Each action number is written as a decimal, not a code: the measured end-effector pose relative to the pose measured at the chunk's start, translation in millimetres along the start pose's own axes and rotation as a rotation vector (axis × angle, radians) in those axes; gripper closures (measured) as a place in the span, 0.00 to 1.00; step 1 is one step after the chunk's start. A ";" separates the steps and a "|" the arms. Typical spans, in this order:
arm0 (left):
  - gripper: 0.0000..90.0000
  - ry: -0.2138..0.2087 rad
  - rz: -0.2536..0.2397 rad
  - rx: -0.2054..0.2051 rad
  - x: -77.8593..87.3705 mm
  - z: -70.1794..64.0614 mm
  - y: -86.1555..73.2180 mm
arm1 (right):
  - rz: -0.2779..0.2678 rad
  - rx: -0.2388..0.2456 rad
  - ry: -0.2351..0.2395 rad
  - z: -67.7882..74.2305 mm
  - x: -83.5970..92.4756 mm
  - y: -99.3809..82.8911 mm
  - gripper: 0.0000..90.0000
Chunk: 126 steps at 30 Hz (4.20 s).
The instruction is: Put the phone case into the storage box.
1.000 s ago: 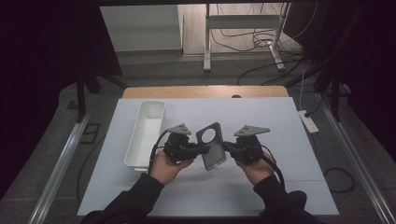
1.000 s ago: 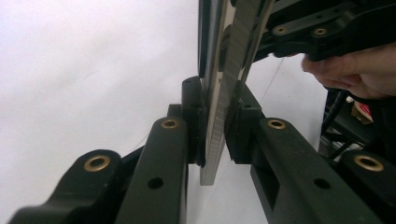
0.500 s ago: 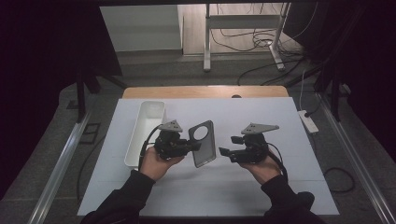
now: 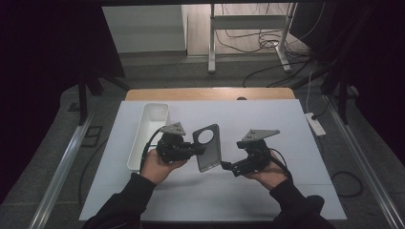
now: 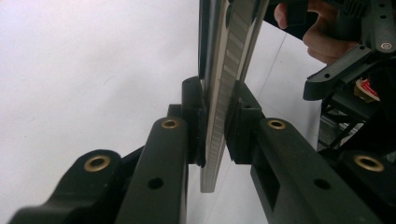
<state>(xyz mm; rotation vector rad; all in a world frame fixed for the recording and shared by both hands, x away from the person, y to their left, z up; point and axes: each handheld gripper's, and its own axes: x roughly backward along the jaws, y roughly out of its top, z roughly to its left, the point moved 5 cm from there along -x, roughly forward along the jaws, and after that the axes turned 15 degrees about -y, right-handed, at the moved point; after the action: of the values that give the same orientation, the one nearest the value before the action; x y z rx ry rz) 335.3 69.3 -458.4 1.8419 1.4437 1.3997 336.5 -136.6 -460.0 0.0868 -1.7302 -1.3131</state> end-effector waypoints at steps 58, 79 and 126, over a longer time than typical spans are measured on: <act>0.02 0.232 -0.064 -0.016 3.4 12.9 1.1 | -0.075 0.004 -0.153 -2.9 15.7 10.3 0.90; 0.18 0.241 -0.031 -0.048 -6.0 7.6 -1.1 | -0.078 -0.030 -0.177 6.0 12.6 9.3 0.90; 0.99 0.297 -0.072 0.095 5.8 17.2 -1.1 | -0.021 -0.004 -0.082 20.2 2.0 -1.7 0.49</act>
<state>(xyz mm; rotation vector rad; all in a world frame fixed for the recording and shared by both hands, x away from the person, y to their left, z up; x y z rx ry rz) 349.6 79.2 -463.7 1.6700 1.7287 1.6475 320.6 -123.9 -460.0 0.0499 -1.8004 -1.3519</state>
